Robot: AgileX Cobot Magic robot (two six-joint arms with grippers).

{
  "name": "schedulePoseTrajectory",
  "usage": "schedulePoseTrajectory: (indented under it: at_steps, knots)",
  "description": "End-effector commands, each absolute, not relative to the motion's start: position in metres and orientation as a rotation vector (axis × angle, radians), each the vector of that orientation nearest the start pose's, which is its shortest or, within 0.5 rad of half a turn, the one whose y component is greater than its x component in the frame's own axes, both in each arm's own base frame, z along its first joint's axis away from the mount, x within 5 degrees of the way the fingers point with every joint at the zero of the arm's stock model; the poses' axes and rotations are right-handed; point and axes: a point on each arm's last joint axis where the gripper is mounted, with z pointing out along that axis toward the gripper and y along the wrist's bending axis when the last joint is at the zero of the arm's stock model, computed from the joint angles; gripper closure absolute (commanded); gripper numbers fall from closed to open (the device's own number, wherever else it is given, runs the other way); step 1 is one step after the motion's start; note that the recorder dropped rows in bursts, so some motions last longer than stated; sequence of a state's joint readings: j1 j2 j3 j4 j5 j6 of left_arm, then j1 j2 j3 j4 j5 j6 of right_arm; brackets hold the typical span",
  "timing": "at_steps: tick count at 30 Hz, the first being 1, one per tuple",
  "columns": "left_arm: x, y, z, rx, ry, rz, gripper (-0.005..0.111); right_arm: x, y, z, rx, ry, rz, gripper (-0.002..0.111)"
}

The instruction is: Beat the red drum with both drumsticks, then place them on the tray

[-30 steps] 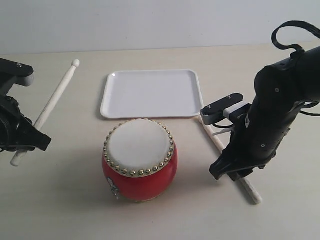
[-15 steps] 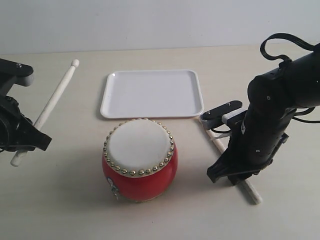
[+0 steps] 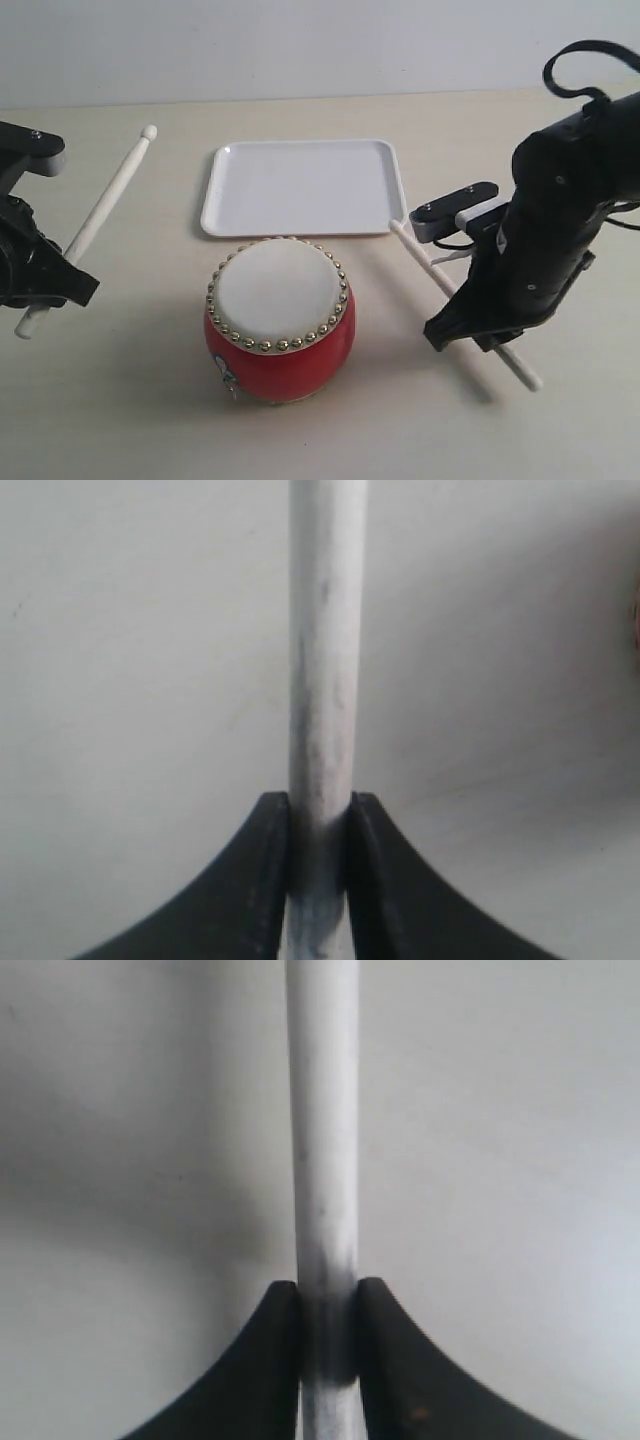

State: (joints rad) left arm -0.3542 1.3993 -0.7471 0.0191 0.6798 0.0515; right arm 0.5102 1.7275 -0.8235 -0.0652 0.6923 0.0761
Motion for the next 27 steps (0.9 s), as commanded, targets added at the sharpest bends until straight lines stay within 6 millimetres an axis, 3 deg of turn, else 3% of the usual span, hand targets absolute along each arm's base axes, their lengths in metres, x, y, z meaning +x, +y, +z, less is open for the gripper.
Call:
schedulePoseTrajectory:
  at_steps: [1, 4, 8, 13, 17, 20, 27]
  knots:
    - [0.219, -0.081, 0.223, 0.592, 2.701, -0.056, 0.107, 0.227, 0.117, 0.178, -0.777, 2.953, -0.121, 0.108]
    - [0.208, -0.077, 0.233, 0.620, 2.710, -0.049, 0.107, 0.214, 0.110, 0.210, -0.771, 2.916, -0.112, 0.108]
    - [0.188, -0.070, 0.241, 0.729, 2.772, -0.022, 0.107, 0.193, 0.091, 0.239, -0.842, 2.921, -0.232, 0.108]
    - [0.166, -0.072, 0.240, 0.831, 2.715, -0.081, 0.107, 0.169, 0.091, 0.266, -0.885, 2.833, 0.003, 0.108]
    - [0.138, -0.089, 0.246, 1.102, 2.493, -0.206, 0.107, 0.153, 0.095, 0.273, -0.971, 2.823, 0.080, 0.108]
    - [0.118, -0.089, 0.251, 1.226, 2.365, -0.190, 0.107, 0.141, 0.104, 0.274, -1.096, 2.795, 0.084, 0.108]
    - [0.101, -0.076, 0.258, 1.296, 2.302, -0.110, 0.107, 0.125, 0.126, 0.262, -1.305, 2.696, 0.103, 0.108]
